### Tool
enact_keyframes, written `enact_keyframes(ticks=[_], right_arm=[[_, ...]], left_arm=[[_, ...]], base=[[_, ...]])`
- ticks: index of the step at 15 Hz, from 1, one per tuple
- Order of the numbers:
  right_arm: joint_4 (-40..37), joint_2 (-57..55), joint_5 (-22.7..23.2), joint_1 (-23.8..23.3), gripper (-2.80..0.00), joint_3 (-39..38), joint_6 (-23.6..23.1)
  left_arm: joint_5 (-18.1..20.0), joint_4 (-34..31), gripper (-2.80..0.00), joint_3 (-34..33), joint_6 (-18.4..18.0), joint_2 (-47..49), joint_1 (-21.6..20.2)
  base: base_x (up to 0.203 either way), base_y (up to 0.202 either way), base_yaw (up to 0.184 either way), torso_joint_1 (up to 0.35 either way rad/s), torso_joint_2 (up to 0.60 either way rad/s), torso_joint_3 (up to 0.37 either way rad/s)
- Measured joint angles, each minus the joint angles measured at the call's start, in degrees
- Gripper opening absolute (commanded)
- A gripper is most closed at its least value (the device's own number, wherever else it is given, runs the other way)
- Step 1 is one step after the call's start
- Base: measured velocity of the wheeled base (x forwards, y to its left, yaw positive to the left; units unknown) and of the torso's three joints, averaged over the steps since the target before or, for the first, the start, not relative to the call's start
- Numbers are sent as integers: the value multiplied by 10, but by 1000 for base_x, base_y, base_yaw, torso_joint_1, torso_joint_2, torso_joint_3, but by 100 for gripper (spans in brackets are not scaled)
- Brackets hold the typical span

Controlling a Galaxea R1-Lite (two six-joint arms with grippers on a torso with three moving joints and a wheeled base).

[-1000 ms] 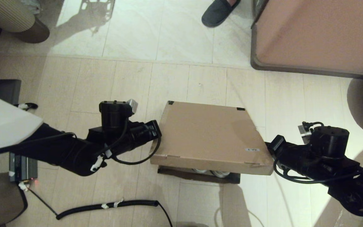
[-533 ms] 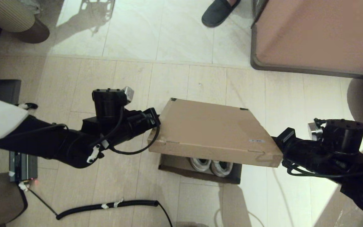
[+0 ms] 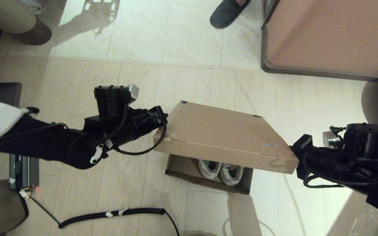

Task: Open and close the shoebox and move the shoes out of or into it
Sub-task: Open the shoe box

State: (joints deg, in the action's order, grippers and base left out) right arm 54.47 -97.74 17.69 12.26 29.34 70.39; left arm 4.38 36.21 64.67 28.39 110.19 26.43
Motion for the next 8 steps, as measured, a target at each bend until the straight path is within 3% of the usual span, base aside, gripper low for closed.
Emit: enact_keyframes(ticks=[5, 8], right_arm=[[-58, 38, 61, 0, -280, 3, 42], [-73, 56, 65, 0, -280, -8, 44]], left_arm=[[2, -13, -280, 24, 0, 3, 2], [0, -13, -280, 24, 0, 4, 2]], base=[[0, 0, 0, 0, 0, 0], [0, 0, 0, 0, 0, 0]])
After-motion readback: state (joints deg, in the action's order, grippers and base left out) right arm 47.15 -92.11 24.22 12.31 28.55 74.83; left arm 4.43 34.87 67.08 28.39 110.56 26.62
